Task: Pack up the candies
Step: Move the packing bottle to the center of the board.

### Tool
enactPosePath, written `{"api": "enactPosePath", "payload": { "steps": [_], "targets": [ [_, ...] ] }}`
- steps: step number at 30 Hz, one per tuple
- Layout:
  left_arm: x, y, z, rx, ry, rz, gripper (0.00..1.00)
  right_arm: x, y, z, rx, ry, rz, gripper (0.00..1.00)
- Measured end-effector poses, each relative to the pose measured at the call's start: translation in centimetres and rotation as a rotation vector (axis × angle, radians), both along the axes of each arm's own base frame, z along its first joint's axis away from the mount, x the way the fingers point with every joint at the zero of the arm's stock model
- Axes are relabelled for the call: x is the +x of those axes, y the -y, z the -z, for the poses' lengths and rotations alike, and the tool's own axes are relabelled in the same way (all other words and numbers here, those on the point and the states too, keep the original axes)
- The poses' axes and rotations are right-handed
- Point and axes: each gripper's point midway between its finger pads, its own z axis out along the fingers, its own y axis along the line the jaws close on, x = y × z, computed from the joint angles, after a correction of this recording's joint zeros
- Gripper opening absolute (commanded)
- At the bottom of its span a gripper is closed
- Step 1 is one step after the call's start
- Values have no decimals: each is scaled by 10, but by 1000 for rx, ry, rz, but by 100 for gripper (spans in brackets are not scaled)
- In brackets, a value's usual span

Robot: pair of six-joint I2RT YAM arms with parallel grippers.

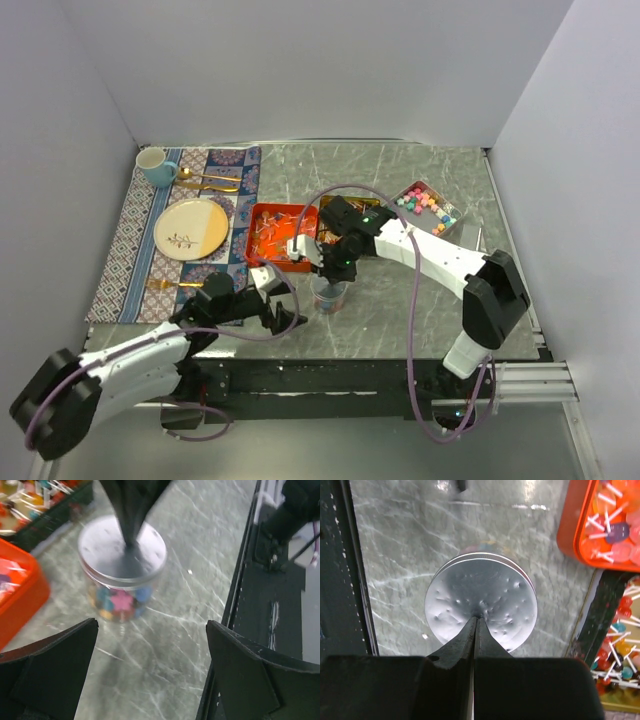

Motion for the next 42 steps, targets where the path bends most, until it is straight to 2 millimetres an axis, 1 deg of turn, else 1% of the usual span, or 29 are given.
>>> {"api": "enactPosePath", "payload": {
  "steps": [2, 4, 7, 9, 11, 14, 16, 19, 22, 23, 25, 26, 29, 32, 34, 36, 38, 40, 42],
  "targets": [
    [-3, 6, 11, 21, 10, 9, 96, 1, 7, 1, -2, -2, 16, 0],
    [0, 12, 23, 41, 13, -3, 96, 2, 13, 1, -2, 0, 31, 0],
    [5, 23, 49, 84, -2, -32, 96, 2, 25, 0, 1, 10, 51, 0],
    [5, 30, 69, 118, -13, -49, 96, 2, 32, -3, 4, 15, 66, 0],
    [6, 36, 83, 136, -5, -65, 96, 0, 42, -3, -6, 8, 81, 0],
    [10, 46, 98, 149, 20, -88, 96, -5, 52, -4, -21, -4, 90, 0],
    [19, 58, 100, 141, 63, -110, 96, -10, 59, -4, -33, -14, 87, 0],
    [35, 84, 105, 125, 140, -127, 96, -17, 66, -5, -41, -54, 95, 0],
    [39, 111, 110, 78, 198, -117, 96, -21, 74, -8, -37, -111, 143, 19],
    [38, 119, 112, 68, 200, -112, 96, -21, 76, -12, -33, -126, 162, 33],
    [37, 127, 112, 57, 204, -104, 97, -17, 77, -23, -18, -135, 203, 42],
    [36, 128, 113, 57, 203, -102, 96, -11, 76, -30, 0, -125, 225, 49],
    [35, 129, 114, 58, 200, -95, 96, 6, 75, -63, 82, -55, 286, 56],
    [33, 132, 115, 55, 200, -77, 96, 20, 82, -89, 154, 13, 360, 57],
    [29, 138, 115, 48, 204, -49, 96, 33, 96, -103, 189, 46, 443, 57],
    [23, 143, 115, 45, 209, -21, 96, 45, 112, -106, 201, 47, 526, 57],
    [16, 150, 115, 39, 215, 5, 96, 54, 127, -102, 200, 24, 604, 58],
    [10, 160, 116, 27, 217, 26, 96, 61, 141, -97, 194, -3, 671, 59],
    [9, 173, 116, 10, 221, 40, 96, 63, 154, -94, 187, -28, 730, 59]
  ]
}}
